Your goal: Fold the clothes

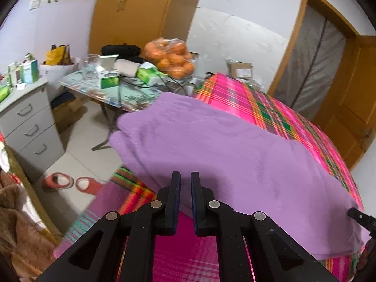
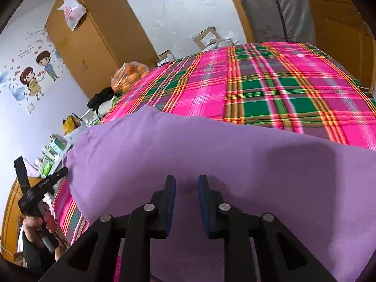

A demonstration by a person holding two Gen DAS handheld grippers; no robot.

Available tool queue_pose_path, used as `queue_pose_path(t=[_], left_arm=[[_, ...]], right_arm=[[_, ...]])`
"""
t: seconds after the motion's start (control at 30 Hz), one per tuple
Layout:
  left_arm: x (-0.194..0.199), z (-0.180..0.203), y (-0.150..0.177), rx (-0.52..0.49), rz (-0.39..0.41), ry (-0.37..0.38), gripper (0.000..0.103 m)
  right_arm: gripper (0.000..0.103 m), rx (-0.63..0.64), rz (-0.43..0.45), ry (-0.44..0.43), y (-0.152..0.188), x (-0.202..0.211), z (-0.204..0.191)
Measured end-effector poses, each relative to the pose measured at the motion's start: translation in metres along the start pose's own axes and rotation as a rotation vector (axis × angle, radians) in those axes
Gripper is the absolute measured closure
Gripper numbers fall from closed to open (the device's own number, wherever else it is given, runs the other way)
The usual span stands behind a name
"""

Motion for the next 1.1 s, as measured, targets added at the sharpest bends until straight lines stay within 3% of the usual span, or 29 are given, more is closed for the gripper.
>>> queue_pose_path(t=[0.2,0.3,0.43,0.7,0.9,1.1], left_arm=[[-0.003,-0.028,-0.001,0.058,-0.008,-0.052,0.094],[-0.003,-0.044,-0.001,0.108,-0.005,-0.064,0.086],[0.000,-0.054,-0.003,0.185,0.013,-0.011,0.084],[-0.001,-0.050,-0.029,0.201,0.089,0.062,0.080],[-0.021,-0.055,-0.038,0.246,0.063,0.073,0.077],[-0.026,-0.034,-0.057,0.190,0.081,0.129,0.077]], right_arm=[[0.082,0.026,-0.015,0.011,-0.004,-0.011,-0.009],[0.082,0.046,-0.016,0.010,-0.005,-0.013,-0.015],[0.082,0.070,-0.029,-0.004,-0.003,-0.017,-0.026],[0.082,0.123,-0.062,-0.043,0.002,-0.029,-0.051],[0.082,0.136,-0.065,-0.052,0.001,-0.032,-0.059],[0.082,0.156,-0.073,-0.072,-0.009,-0.036,-0.083]])
Point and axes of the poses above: each gripper's, at about its wrist camera, not at the fingertips, and x roughly against the way its jaws point, z to its right, y to its underside, the point moved 7 cm from there along -x, roughly the way its jaws point, and after that the axes turned 13 degrees about -x, right-handed, at the moved point
